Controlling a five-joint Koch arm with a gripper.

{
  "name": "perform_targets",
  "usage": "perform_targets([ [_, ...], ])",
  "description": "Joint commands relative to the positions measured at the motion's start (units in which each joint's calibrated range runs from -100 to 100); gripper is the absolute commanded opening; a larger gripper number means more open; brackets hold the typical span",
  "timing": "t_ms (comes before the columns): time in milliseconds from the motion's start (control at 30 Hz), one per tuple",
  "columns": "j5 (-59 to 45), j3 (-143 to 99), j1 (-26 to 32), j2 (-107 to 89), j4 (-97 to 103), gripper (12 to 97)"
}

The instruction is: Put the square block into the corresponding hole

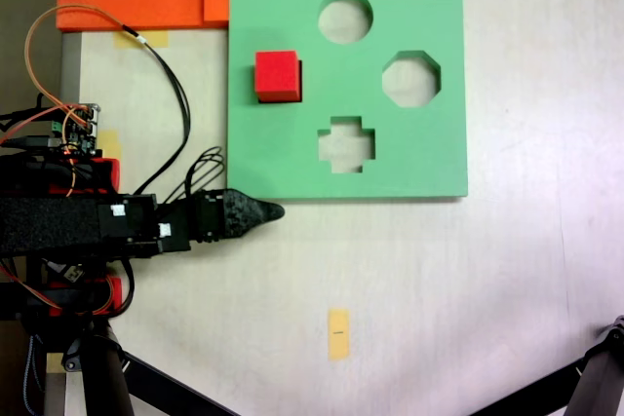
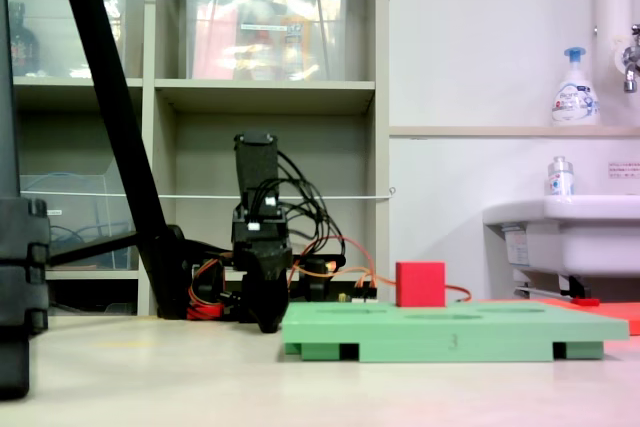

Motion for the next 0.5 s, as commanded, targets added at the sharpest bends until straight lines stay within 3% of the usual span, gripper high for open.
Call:
perform_targets([
  [0, 0.3, -1.8, 0.0, -0.4, -4.0, 46.9],
  [467, 5.5, -1.8, -1.4, -0.4, -4.8, 48.7],
])
